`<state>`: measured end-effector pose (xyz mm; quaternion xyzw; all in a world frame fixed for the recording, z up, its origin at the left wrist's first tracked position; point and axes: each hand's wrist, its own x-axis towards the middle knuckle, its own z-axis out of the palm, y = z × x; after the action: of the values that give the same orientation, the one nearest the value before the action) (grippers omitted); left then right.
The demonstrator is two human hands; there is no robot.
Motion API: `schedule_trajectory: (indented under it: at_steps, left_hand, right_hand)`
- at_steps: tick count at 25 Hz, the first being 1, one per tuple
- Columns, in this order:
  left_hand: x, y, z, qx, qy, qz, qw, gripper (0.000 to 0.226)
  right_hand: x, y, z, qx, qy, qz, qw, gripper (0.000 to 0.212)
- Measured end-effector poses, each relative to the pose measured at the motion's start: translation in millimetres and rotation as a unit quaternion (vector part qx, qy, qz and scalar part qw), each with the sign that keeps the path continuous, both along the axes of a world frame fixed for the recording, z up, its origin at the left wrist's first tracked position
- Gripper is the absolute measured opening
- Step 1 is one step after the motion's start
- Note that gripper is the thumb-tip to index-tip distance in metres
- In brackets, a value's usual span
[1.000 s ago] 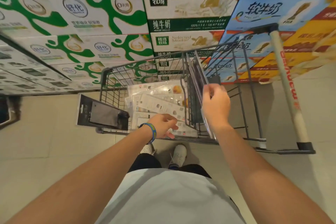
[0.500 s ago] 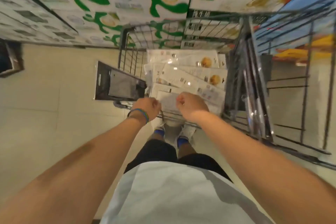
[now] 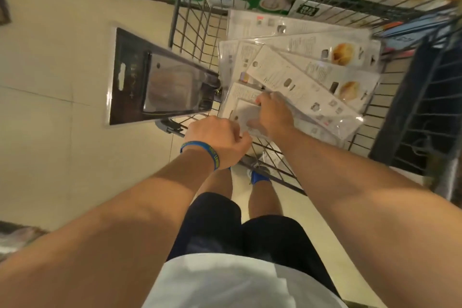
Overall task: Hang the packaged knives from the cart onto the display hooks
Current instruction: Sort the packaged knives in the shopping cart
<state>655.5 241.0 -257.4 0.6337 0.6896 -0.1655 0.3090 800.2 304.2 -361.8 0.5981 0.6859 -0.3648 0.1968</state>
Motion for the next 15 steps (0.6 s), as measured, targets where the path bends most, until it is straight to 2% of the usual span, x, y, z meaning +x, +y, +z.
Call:
schedule_trajectory:
  at_steps: [2,4,6,8,13,15]
  left_hand:
    - [-0.5,0.1,-1.8,0.002,-0.004,0.001,1.0,0.053]
    - [-0.8,2.5,-1.4,-0.001,-0.008,0.004,1.0,0.053]
    - [0.9,4.6,-1.2,0.001,-0.011,0.001,1.0,0.054]
    - [2.1,8.2,-1.1,0.002,-0.013,-0.002,1.0,0.055]
    - [5.0,14.7,-1.9,0.009,-0.014,-0.001,1.0,0.055]
    - [4.8,17.1,-3.7,0.011,-0.011,-0.002,1.0,0.054]
  right_hand:
    - [5.6,9.6,-7.0,0.01,-0.048,0.066,0.997,0.052]
    - [15.8,20.2,-3.4,0.015,-0.055,0.083,0.995,0.062]
    - [27.8,29.8,3.8,0.059,-0.001,-0.018,0.998,0.053]
    - [35.6,41.0,7.9,0.121,0.025,-0.12,0.985,0.044]
    - [34.7,68.3,0.4,0.087,-0.052,-0.063,0.993,0.059]
    - [32.0,65.4,-2.4,0.104,-0.083,-0.058,0.989,0.064]
